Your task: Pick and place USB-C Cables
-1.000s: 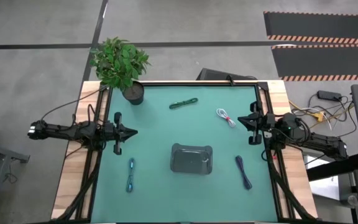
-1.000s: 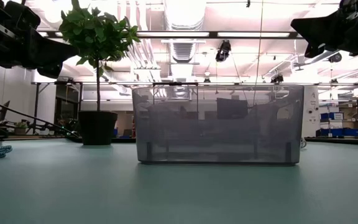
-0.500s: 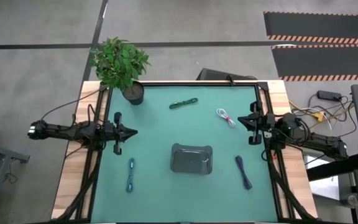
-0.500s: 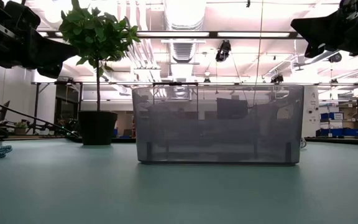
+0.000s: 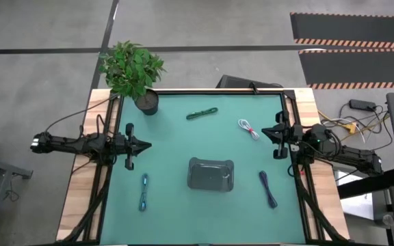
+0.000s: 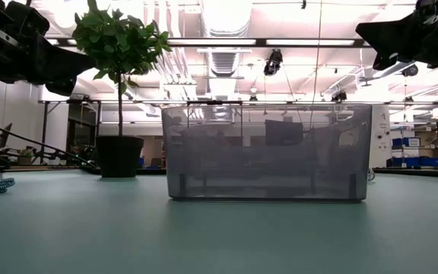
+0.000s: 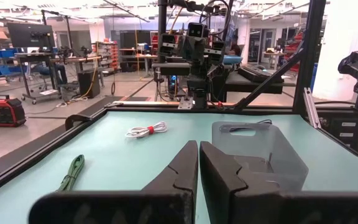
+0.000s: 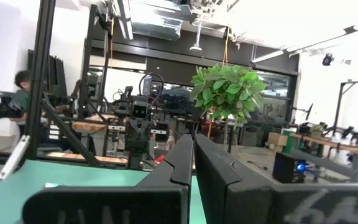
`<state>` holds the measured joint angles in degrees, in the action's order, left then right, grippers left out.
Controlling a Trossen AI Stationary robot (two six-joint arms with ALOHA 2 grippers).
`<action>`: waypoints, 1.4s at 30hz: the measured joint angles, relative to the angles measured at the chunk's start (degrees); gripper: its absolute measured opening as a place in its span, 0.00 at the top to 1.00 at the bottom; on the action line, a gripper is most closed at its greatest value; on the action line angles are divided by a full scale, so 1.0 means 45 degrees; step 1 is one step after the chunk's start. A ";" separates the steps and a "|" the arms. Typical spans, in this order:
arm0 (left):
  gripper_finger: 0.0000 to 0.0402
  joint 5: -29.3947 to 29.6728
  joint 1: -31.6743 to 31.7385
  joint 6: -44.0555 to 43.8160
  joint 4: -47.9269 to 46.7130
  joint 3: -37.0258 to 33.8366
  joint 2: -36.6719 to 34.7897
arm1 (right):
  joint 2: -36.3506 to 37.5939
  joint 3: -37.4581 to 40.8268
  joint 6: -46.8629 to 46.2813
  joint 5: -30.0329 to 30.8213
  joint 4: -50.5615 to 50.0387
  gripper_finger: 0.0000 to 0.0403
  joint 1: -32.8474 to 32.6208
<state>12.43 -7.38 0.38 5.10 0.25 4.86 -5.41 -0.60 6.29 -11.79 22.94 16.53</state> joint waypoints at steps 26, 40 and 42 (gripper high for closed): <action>1.00 0.0576 -0.0029 -0.2605 0.9333 0.0366 0.3515 | -0.2589 -0.0350 -0.3777 0.1573 0.4969 0.98 -0.0005; 1.00 0.0199 -0.0029 -0.2535 0.9339 0.3143 0.7919 | -0.6257 -0.5068 -0.4173 0.2317 -0.0557 0.98 0.0000; 1.00 0.0320 -0.0024 -0.1994 0.8916 0.3508 0.8358 | -0.6732 -0.6081 -0.4207 0.2573 -0.2411 0.98 -0.0002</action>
<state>13.86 -7.49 -8.59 45.23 16.04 42.47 -35.71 -27.97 -12.64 -0.21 12.09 16.53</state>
